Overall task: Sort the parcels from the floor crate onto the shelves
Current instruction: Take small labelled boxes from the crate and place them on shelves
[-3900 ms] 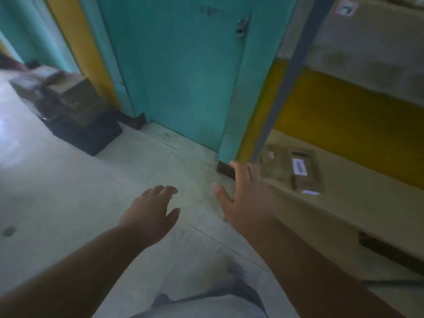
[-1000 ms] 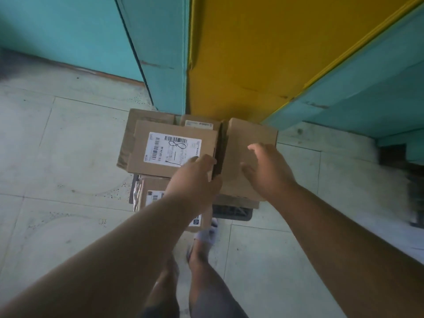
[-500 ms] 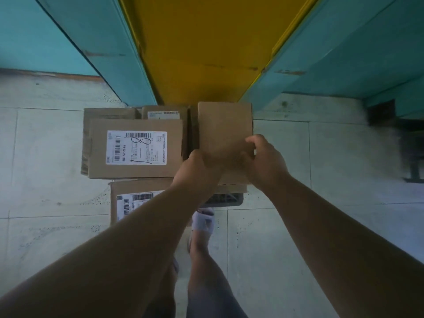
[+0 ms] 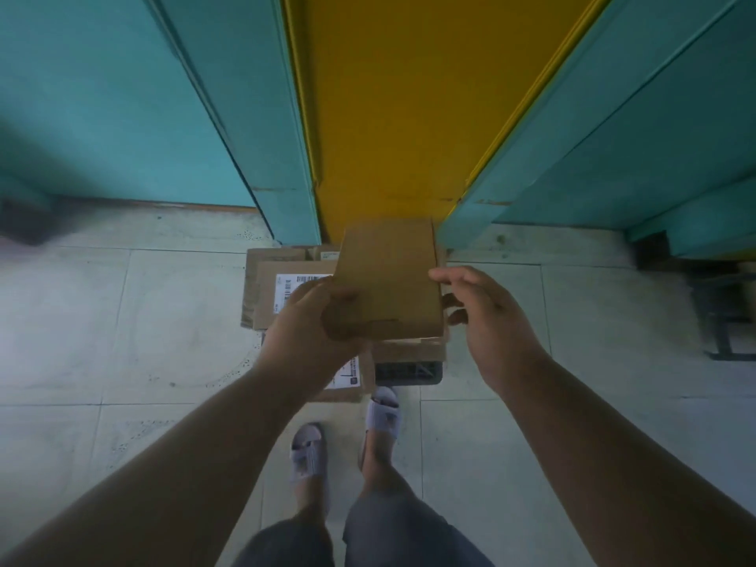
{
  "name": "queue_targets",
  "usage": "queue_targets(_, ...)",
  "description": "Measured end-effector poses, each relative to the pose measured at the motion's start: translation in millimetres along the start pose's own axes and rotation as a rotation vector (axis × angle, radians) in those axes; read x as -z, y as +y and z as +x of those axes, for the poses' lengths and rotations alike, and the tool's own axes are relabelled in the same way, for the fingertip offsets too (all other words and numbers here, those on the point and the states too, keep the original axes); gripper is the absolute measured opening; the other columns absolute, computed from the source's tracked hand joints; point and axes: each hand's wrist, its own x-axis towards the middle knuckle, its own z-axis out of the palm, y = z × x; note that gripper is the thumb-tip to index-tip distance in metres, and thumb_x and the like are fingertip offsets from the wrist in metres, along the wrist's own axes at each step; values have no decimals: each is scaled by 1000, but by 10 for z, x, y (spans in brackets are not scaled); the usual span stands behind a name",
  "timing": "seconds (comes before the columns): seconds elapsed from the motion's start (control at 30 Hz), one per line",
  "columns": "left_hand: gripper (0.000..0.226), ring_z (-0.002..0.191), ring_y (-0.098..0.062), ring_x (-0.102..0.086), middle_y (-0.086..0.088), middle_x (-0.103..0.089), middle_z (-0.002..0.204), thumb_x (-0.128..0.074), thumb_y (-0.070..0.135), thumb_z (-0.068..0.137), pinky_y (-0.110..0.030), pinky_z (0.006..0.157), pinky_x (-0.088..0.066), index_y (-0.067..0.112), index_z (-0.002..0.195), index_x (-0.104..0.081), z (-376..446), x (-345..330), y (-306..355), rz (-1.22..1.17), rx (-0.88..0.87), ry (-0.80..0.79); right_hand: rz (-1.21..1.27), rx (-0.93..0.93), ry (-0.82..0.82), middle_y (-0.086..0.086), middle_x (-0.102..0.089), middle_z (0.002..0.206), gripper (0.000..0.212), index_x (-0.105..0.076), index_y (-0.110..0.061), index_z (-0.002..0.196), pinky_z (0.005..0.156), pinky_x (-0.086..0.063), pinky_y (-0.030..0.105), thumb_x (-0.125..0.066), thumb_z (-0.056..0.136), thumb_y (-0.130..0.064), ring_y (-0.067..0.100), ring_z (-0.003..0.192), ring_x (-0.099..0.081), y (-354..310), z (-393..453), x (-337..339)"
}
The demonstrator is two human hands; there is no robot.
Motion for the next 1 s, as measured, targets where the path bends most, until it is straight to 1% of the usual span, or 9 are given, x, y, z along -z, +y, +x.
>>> queue_targets(0.13,50,86,-3,-57,8,-56,116,-76,35,84,-15,65,-44,34,129,-54,-384,458,28,43,-24,70,-5,47,-92,1,-67,120,38,-68,-33,116,74,-53,24,-44,98,-10,16,94,-66,-457,-301,-131)
queue_targets(0.33,17,77,0,-56,18,-57,91,-53,34,100,-20,57,-41,28,115,-51,-873,1028,47,31,-72,221,-277,261,-133,-9,-65,101,39,-61,-33,131,61,-45,9,-67,94,-23,7,82,-62,-1006,-661,-338)
queue_targets(0.43,18,73,-7,-60,11,-62,85,-44,34,103,-23,54,-42,20,111,-53,-1039,1181,-10,-62,-43,307,-363,320,-120,-9,-62,109,35,-62,-38,129,76,-57,31,-64,94,-35,13,91,-63,-1173,-761,-532)
queue_targets(0.5,20,72,-8,-61,7,-64,83,-42,33,104,-22,54,-43,18,109,-54,-1132,1250,-84,-117,0,330,-431,347,-131,-14,-61,119,45,-57,-45,130,87,-55,49,-57,86,-56,14,100,-63,-1242,-831,-642)
queue_targets(0.57,26,73,-15,-63,1,-66,82,-40,35,105,-33,57,-51,16,104,-57,-1209,1306,-174,-144,28,341,-495,338,-157,-16,-63,125,57,-50,-50,131,96,-48,53,-51,77,-66,13,107,-62,-1250,-906,-696)
queue_targets(0.63,33,70,-25,-63,-11,-68,78,-36,33,105,-45,64,-54,16,89,-59,-1286,1374,-236,-195,52,379,-548,303,-185,-10,-63,132,53,-52,-46,135,104,-43,53,-59,84,-58,14,116,-59,-1190,-976,-686)
queue_targets(0.7,39,65,-26,-58,-20,-68,77,-34,33,105,-44,61,-50,14,80,-58,-1354,1438,-283,-272,86,412,-573,253,-202,-4,-58,140,51,-51,-41,140,108,-43,49,-65,91,-45,16,123,-56,-1117,-1051,-634)
queue_targets(0.9,34,80,-29,-64,-15,-70,93,-37,42,106,-47,85,-57,16,100,-59,-1515,1425,-425,-725,231,347,-231,99,-59,1,-68,117,53,-47,-32,141,88,-57,42,-69,93,-26,16,101,-67,-1114,-1189,-628)
queue_targets(1.0,33,85,-29,-65,-15,-70,97,-36,43,106,-43,83,-56,18,109,-58,-1559,1419,-485,-756,229,279,18,77,-108,9,-70,116,51,-47,-26,138,87,-60,45,-68,93,-12,20,101,-70,-1182,-1215,-685)
